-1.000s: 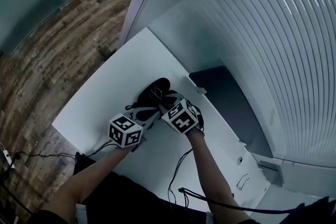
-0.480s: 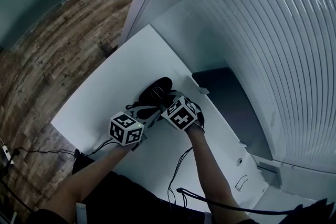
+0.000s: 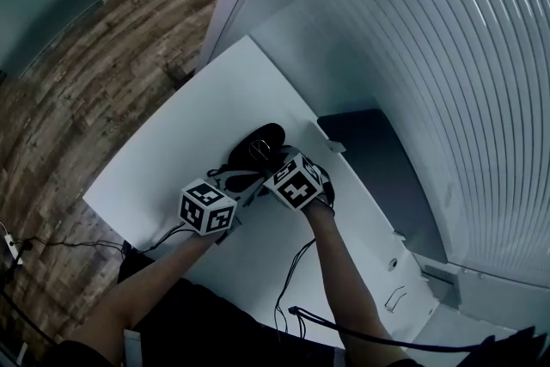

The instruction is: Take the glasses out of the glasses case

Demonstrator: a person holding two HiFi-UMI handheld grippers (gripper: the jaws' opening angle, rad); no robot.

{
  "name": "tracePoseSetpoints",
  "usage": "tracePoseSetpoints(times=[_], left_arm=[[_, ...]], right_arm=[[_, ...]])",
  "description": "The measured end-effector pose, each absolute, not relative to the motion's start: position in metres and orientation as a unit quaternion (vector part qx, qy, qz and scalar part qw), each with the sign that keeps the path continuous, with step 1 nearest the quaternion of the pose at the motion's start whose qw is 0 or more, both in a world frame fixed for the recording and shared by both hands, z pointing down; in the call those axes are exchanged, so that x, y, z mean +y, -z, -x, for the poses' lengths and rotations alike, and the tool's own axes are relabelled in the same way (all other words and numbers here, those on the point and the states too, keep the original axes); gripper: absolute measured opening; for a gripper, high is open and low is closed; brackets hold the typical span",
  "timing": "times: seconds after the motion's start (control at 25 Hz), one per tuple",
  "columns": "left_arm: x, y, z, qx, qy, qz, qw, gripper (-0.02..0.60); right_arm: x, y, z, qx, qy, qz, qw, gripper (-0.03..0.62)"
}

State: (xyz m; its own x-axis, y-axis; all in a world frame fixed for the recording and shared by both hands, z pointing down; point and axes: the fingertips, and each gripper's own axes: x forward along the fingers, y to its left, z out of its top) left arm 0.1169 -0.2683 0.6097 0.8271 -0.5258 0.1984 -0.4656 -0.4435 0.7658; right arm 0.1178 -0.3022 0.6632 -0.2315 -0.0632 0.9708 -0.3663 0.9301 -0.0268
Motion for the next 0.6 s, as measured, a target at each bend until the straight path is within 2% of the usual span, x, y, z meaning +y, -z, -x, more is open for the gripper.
tracePoseSetpoints(times=[0.6], left_arm=[[-0.2666,-0.6063,-0.12,-0.285,0.037,-0.853,0.436,0.006]], right_arm=[[-0.3014,-0.6564,-0.12,-0.775,-0.095,-0.153,0.605,0.08]])
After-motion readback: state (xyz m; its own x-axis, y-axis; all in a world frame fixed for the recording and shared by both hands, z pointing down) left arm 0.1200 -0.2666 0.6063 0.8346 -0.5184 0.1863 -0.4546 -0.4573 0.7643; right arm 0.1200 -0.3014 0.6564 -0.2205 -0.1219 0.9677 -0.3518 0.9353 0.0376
